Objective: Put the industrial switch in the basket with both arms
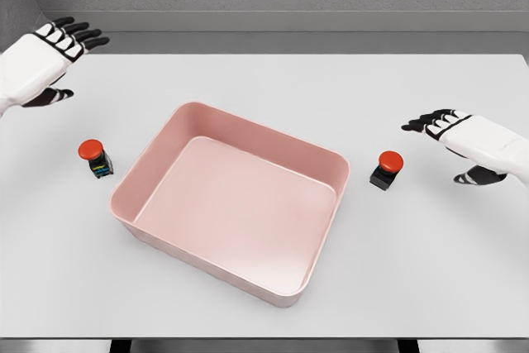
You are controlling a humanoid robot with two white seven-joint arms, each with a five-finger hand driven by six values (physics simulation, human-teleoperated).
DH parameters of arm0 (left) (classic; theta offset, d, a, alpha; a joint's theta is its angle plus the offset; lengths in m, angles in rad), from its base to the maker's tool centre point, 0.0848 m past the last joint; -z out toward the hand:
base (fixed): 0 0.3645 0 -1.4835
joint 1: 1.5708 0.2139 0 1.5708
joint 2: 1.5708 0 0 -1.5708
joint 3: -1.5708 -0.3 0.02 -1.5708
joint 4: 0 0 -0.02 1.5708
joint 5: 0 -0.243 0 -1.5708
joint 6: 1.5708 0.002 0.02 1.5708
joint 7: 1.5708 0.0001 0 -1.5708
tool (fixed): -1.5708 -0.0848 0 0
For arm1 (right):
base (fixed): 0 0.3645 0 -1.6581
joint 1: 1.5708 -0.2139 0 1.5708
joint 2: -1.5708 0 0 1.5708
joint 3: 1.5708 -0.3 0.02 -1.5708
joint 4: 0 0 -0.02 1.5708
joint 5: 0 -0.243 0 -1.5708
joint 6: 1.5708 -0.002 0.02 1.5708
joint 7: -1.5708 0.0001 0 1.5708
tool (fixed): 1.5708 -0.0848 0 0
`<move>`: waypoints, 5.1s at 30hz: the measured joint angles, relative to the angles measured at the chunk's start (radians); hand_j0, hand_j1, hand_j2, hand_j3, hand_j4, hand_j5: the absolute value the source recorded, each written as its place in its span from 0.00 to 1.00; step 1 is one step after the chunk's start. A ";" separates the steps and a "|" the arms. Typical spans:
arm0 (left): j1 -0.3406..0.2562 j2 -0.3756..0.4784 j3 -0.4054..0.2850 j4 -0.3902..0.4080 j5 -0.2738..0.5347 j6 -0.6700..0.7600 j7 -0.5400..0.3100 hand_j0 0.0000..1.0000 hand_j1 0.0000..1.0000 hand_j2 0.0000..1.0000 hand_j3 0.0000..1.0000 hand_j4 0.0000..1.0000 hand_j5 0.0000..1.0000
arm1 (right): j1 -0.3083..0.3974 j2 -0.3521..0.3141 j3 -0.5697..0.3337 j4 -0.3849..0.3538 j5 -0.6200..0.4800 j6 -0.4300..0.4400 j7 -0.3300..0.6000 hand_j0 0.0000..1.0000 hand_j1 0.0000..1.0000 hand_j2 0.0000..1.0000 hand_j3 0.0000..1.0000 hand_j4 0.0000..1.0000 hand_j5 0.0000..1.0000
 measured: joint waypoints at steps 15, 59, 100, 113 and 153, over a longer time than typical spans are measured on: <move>0.012 0.131 -0.031 -0.072 -0.019 -0.001 -0.241 1.00 1.00 1.00 1.00 1.00 1.00 | -0.264 0.066 0.118 0.002 -0.007 0.106 0.122 1.00 1.00 1.00 1.00 1.00 1.00; 0.095 0.082 -0.094 -0.258 -0.238 -0.002 -0.428 0.74 0.74 0.74 0.74 0.74 0.74 | -0.347 0.164 0.316 0.005 -0.006 0.168 0.356 0.57 0.57 0.57 0.57 0.57 0.57; 0.089 0.124 0.064 -0.446 0.105 -0.004 -0.483 0.25 0.25 0.25 0.25 0.25 0.25 | -0.437 0.154 0.306 0.000 -0.012 0.162 0.356 0.45 0.45 0.45 0.45 0.45 0.45; 0.100 -0.005 0.043 -0.526 0.178 -0.003 -0.488 0.26 0.26 0.26 0.26 0.26 0.26 | -0.532 0.159 0.293 -0.001 -0.012 0.103 0.356 0.46 0.46 0.46 0.46 0.46 0.46; 0.209 0.257 0.112 -0.443 0.428 -0.003 -0.559 1.00 1.00 1.00 1.00 1.00 1.00 | -0.647 0.403 0.433 -0.001 -0.008 -0.340 0.357 0.48 0.48 0.48 0.48 0.48 0.48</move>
